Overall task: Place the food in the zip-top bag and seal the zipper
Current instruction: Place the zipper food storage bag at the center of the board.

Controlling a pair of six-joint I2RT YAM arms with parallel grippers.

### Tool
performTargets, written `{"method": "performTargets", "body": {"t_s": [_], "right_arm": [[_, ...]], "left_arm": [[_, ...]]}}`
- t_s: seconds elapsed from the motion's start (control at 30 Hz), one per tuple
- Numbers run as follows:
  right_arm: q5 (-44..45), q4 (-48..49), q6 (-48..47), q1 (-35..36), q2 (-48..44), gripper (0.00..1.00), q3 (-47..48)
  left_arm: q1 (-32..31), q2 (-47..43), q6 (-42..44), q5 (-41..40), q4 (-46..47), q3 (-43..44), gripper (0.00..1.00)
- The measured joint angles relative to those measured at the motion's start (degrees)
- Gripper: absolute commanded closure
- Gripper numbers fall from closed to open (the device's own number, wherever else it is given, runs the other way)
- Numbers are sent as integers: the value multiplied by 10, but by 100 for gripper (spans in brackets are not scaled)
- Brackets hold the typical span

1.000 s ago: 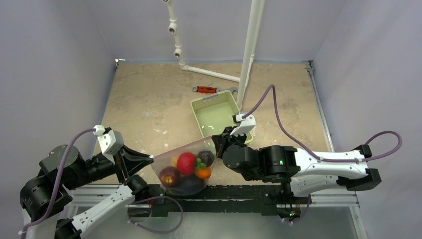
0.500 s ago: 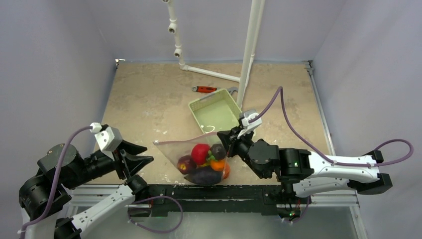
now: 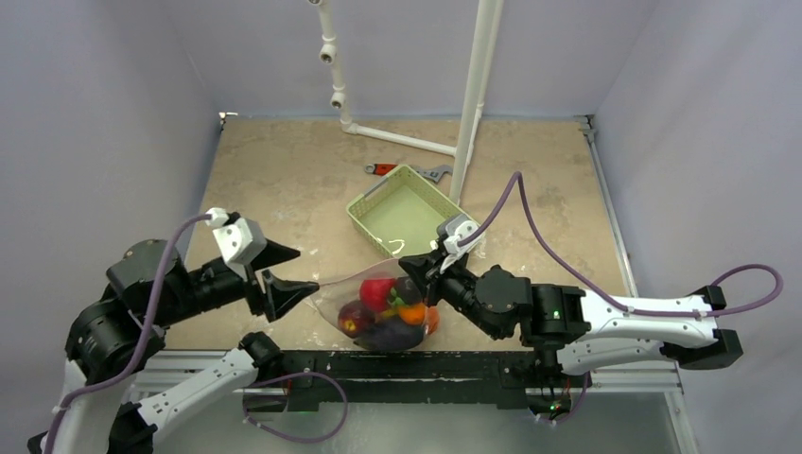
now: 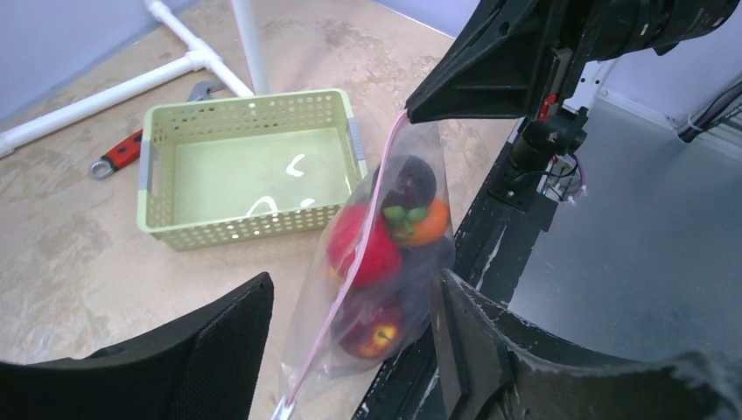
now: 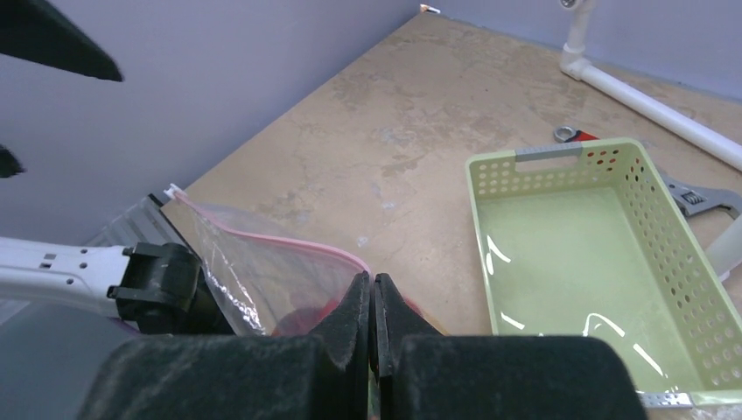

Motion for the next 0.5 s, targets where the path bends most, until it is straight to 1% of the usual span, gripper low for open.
{"method": "performTargets", "body": {"t_s": [0.17, 0.37, 0.5], "right_arm": [[-29, 8, -12, 0, -16, 100, -7], [-45, 11, -16, 0, -39, 100, -15], [-50, 12, -17, 0, -40, 100, -17]], "left_arm": [[0, 43, 27, 48, 35, -25, 32], [0, 83, 43, 121, 78, -76, 31], [0, 104, 56, 154, 108, -103, 31]]}}
